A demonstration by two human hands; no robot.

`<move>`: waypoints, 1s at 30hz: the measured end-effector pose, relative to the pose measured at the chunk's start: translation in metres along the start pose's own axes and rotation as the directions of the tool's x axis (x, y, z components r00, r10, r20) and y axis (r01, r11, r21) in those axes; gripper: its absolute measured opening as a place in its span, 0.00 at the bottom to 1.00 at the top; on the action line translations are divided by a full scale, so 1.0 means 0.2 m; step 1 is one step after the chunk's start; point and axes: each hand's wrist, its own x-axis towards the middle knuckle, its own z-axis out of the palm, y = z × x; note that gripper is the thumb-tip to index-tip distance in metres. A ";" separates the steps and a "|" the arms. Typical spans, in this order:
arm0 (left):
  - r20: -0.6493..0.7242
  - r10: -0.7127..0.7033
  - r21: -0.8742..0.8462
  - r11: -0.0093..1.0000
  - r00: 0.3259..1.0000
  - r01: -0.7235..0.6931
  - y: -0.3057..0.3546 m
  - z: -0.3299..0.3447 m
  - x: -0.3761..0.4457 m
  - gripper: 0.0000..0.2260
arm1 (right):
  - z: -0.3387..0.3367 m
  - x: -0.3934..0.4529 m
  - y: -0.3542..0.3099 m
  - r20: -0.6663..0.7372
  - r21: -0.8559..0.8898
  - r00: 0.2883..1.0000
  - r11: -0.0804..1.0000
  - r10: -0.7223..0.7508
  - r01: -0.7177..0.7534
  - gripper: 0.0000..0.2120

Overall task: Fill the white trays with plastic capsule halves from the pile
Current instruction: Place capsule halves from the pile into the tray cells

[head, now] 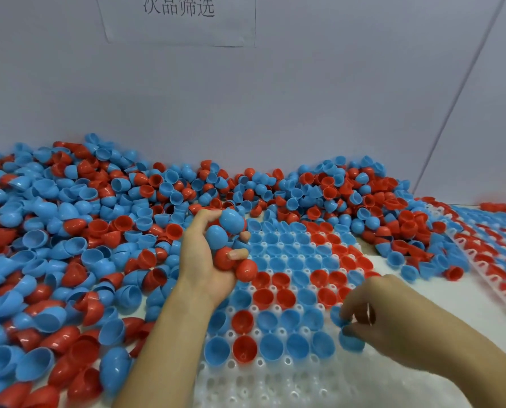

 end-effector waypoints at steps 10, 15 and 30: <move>-0.004 0.003 0.003 1.000 1.000 -0.003 0.00 0.00 0.00 0.07 | 0.04 0.03 -0.04 0.060 -0.013 0.998 1.000 -0.009 0.010 0.12; 0.000 -0.001 -0.001 1.000 1.000 0.001 0.00 0.00 0.00 0.07 | -0.06 0.02 -0.03 0.071 0.049 0.996 0.998 -0.053 0.050 0.09; 0.035 -0.050 0.127 0.991 0.998 0.046 -0.01 -0.02 0.03 0.13 | -0.02 0.34 -0.50 -0.513 0.372 0.796 0.753 -0.321 0.543 0.16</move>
